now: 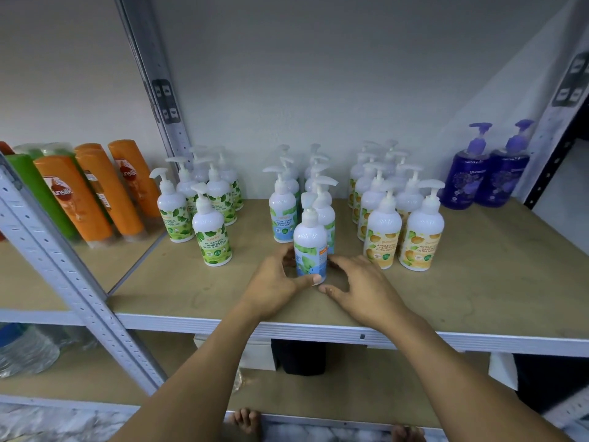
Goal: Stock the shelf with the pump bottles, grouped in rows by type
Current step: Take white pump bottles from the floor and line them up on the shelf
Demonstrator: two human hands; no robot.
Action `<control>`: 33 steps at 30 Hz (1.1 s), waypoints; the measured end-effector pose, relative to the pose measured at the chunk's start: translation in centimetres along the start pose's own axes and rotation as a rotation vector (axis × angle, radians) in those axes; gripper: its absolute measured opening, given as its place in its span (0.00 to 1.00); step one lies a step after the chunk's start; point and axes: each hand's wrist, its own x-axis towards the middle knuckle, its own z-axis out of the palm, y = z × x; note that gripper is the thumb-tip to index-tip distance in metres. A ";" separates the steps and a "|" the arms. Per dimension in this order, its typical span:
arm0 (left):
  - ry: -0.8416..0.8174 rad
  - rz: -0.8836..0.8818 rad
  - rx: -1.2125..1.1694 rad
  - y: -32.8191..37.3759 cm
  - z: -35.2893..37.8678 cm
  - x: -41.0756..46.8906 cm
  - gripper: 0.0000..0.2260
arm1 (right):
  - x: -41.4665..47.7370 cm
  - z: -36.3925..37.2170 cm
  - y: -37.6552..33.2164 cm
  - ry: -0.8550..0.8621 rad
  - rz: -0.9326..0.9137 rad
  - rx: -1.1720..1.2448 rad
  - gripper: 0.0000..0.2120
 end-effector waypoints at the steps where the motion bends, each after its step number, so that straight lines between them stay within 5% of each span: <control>1: 0.016 0.003 0.015 0.0 0.2 0.0 0.23 | -0.2 -0.1 0.0 0.003 -0.013 -0.024 0.28; 25: 0.369 -0.153 0.089 -1.8 -1.6 2.9 0.31 | -0.1 0.6 0.6 -0.012 0.005 -0.150 0.26; 33: 0.147 -0.151 0.030 -2.8 -3.6 3.4 0.28 | -0.1 0.4 0.3 -0.027 0.017 -0.149 0.26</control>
